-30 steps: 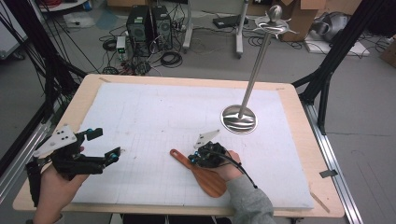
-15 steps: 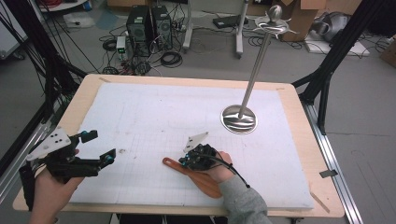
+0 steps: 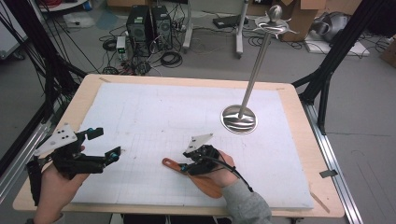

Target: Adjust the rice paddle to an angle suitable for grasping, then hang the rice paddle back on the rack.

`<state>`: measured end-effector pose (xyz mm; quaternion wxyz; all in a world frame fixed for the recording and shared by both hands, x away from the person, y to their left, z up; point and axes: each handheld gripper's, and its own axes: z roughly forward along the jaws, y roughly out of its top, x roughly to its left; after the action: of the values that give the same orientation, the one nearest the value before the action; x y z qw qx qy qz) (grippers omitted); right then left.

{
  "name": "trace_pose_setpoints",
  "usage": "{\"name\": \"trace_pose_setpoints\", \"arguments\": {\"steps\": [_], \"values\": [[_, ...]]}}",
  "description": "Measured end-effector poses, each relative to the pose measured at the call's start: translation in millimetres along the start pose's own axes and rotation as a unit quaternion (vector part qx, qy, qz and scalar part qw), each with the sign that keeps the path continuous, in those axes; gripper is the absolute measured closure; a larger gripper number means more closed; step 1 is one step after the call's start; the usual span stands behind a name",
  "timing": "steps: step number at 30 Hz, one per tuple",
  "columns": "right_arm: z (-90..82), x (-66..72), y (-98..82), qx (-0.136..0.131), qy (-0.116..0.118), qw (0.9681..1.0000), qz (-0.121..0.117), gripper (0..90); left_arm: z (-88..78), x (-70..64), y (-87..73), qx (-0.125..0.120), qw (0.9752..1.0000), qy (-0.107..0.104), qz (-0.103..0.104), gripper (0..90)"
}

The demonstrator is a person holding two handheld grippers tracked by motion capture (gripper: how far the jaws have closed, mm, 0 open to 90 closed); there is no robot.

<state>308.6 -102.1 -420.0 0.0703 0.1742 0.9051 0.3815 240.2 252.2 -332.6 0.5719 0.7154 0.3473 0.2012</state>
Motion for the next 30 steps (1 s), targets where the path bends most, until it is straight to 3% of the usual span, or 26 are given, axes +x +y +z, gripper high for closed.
{"name": "trace_pose_setpoints", "arguments": {"steps": [8, 18, 30], "values": [[-6.2, -1.2, -1.5, 0.0, 0.003, 0.9996, 0.029, 13.0, 7.5, -0.4, 0.1, 0.004, 1.0, -0.007, 0.0, 5.9], [-4.2, -5.7, -1.4, 0.0, 0.013, 0.9995, 0.03, 13.4, 2.1, -0.3, -3.2, 0.006, 1.0, 0.001, -0.002, 5.8], [0.7, 1.5, -0.2, 0.035, 0.0, 0.9993, 0.013, 14.0, 6.2, -1.2, -2.1, 0.009, 0.9999, -0.006, 0.001, 5.8]]}}
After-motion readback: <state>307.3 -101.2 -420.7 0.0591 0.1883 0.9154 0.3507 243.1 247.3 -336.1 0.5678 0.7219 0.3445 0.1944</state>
